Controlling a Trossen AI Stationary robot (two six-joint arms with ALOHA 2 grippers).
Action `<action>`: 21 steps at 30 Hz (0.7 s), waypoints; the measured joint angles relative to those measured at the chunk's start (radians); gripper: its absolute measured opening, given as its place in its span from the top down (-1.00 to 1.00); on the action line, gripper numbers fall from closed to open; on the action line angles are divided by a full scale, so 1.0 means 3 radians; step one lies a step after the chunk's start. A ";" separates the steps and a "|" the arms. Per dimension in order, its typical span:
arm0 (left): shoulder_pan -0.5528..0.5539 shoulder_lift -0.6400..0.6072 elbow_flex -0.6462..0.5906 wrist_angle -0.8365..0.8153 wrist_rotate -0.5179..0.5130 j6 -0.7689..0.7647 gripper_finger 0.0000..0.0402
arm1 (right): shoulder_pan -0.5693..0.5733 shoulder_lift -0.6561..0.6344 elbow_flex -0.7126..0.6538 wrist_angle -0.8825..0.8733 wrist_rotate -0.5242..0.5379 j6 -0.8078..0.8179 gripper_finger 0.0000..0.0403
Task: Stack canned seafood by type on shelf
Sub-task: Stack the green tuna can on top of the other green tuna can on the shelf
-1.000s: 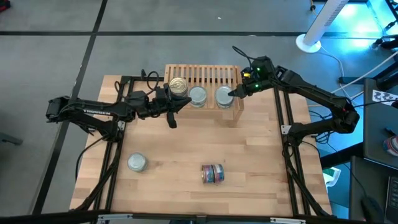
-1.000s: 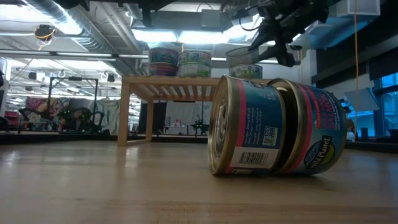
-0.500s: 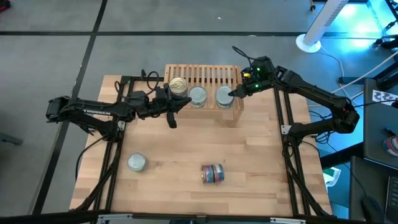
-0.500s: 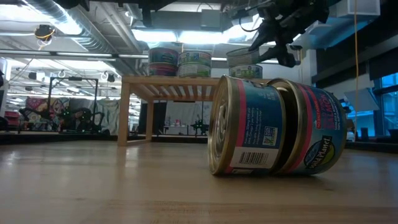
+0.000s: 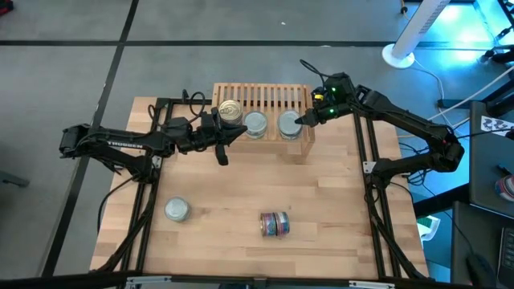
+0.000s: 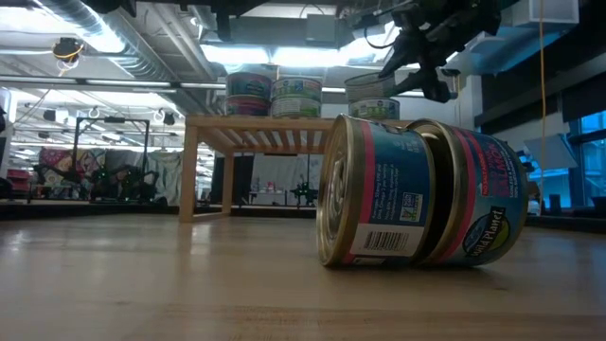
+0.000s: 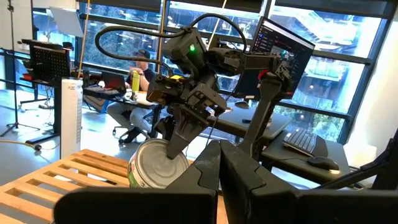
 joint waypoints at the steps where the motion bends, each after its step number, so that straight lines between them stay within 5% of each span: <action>1: 0.0000 0.0000 0.0000 0.0000 0.0000 -0.0001 0.97 | 0.0000 0.0000 0.0000 0.0000 0.0000 0.0004 0.19; 21: 0.0001 0.0000 0.0000 0.0000 0.0000 -0.0001 0.97 | -0.0001 0.0000 -0.0001 0.0001 0.0000 0.0059 0.19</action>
